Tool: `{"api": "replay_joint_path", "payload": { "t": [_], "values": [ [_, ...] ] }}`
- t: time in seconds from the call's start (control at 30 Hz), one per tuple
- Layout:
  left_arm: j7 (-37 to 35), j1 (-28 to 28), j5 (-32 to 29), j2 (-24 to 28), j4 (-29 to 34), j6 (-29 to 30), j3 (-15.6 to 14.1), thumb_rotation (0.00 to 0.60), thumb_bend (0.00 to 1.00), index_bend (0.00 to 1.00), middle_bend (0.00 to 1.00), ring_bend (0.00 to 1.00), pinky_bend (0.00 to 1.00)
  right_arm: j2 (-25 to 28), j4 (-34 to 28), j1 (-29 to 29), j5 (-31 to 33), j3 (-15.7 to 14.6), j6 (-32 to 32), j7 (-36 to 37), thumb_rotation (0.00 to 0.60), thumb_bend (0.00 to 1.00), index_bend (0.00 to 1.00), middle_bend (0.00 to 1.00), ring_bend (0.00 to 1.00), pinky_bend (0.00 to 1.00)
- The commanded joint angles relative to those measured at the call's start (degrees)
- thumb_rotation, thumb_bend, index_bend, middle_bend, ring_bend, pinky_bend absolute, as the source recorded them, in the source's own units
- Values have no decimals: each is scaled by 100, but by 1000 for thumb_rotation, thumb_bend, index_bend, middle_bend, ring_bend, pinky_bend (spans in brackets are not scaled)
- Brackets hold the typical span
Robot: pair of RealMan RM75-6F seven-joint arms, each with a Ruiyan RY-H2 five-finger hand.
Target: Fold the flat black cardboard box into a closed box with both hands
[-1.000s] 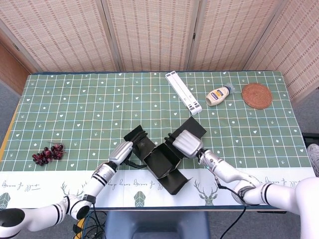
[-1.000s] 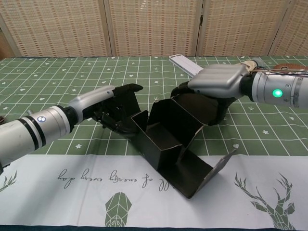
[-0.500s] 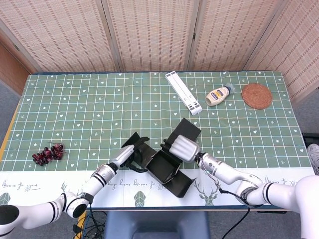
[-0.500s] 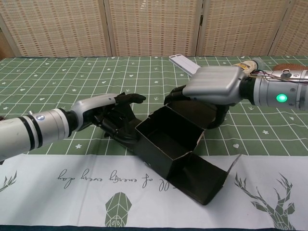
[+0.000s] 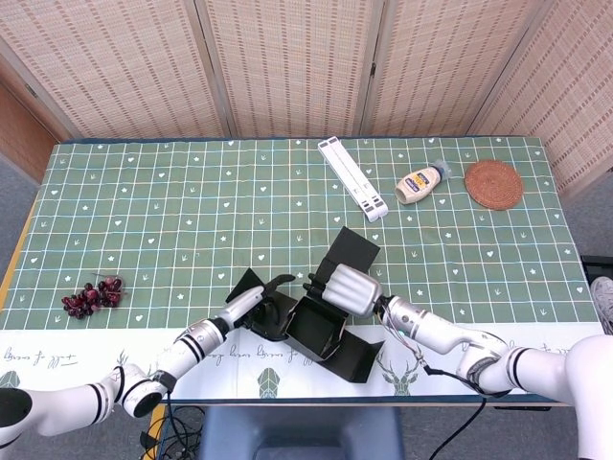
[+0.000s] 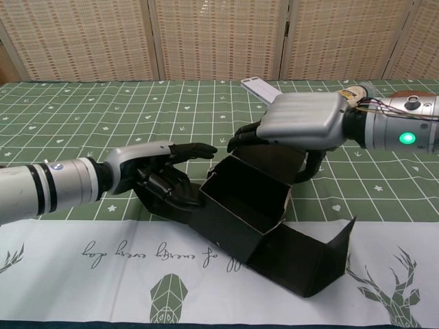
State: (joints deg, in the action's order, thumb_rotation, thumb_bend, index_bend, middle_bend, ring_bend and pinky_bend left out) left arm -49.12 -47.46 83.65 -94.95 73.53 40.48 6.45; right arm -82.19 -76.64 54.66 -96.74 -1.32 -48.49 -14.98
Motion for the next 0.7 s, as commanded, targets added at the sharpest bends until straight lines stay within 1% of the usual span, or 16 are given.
{"api": "replay_joint_path", "payload": {
  "t": [0.03, 0.37, 0.57, 0.7],
  "values": [
    [-294, -102, 147, 70, 18, -110, -91, 600, 94, 18, 0, 498, 761, -3, 44, 14, -123, -50, -65, 50, 600, 333, 391, 395, 826, 1000],
    [-761, -259, 345, 110, -62, -196, -290, 600, 95, 41, 0, 502, 761, 4, 92, 85, -459, -122, -291, 267, 600, 333, 404, 398, 827, 1000],
    [-968, -321, 400, 141, -51, -190, -370, 600, 95, 62, 27, 503, 762, 44, 35, 102, -538, -131, -335, 238, 600, 333, 404, 399, 826, 1000],
    [-1230, -352, 433, 172, 12, -177, -416, 600, 94, 81, 48, 505, 762, 30, 78, 119, -570, -120, -369, 276, 600, 333, 404, 400, 826, 1000]
  ]
}}
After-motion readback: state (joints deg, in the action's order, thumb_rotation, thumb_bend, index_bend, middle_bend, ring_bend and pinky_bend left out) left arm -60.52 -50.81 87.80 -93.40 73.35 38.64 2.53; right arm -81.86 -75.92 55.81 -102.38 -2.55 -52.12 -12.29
